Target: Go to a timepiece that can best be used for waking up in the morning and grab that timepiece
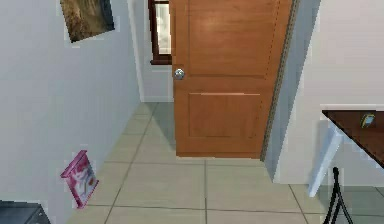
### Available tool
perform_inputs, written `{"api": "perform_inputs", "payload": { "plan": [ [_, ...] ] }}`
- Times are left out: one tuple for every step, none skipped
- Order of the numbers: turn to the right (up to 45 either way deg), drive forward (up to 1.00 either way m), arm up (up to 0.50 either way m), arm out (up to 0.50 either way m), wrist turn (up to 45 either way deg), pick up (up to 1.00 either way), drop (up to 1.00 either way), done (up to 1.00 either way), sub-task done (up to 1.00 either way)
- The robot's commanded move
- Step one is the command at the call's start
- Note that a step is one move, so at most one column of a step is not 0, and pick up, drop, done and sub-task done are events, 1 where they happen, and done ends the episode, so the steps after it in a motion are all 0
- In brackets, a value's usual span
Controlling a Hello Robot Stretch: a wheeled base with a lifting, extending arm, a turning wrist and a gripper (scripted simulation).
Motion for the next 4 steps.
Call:
{"api": "perform_inputs", "payload": {
  "plan": [
    [-18.0, 0.0, 0.0, 0.0, 0.0, 0.0, 0.0, 0.0, 0.0],
    [0.0, 1.0, 0.0, 0.0, 0.0, 0.0, 0.0, 0.0, 0.0],
    [0.0, 0.6, 0.0, 0.0, 0.0, 0.0, 0.0, 0.0, 0.0],
    [33.0, 0.0, 0.0, 0.0, 0.0, 0.0, 0.0, 0.0, 0.0]
  ]
}}
